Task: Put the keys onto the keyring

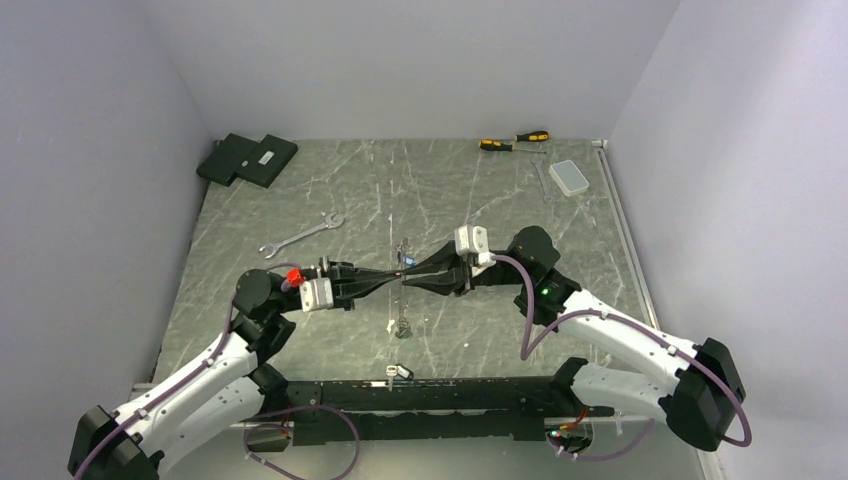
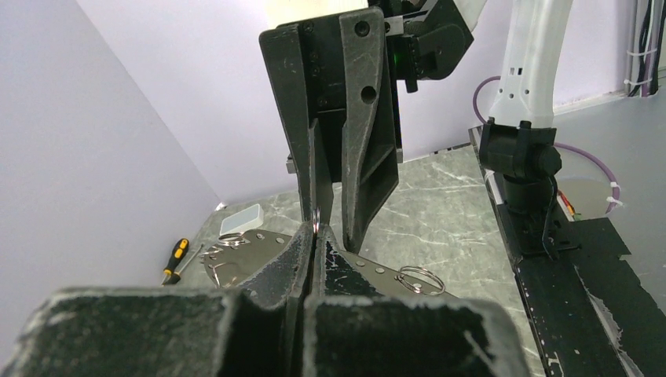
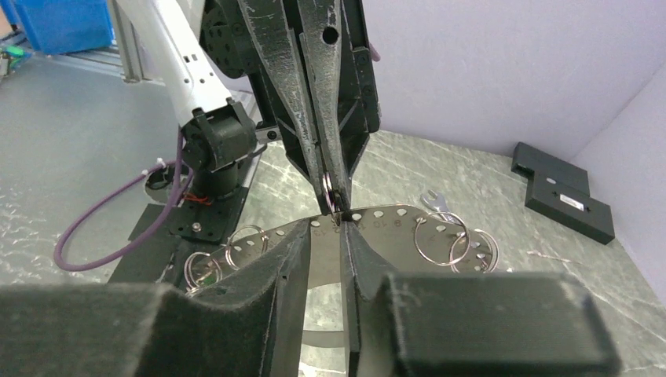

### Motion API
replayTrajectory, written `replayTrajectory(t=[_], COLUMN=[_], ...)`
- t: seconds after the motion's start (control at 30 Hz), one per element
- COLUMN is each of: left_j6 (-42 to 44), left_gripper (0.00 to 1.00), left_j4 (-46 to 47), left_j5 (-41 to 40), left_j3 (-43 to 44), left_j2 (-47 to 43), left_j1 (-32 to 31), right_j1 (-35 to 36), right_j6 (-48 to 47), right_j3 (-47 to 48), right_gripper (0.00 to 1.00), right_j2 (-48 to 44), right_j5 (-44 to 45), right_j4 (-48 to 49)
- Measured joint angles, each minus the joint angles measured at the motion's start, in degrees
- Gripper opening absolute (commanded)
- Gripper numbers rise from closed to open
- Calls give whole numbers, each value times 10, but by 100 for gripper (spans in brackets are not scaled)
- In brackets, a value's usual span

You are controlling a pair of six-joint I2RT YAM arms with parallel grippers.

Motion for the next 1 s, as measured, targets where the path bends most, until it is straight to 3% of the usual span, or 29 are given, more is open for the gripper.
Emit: replayTrajectory(t=[0.17,0.63,1.0], left_j6=[-9,-18,-30], left_gripper=[0,0,0], left_j4=[16,40,56], left_j5=[0,0,0], left_j3=[0,-8,-9], left_j2=[4,7,11], left_j1=[0,0,0], right_j1=[0,0,-1], right_j6=[5,16,18], right_j3=[0,0,0], right_gripper=[18,27,16], right_j2=[3,0,-8], right_j5=[0,-2,-1], right_j4=[10,29,37])
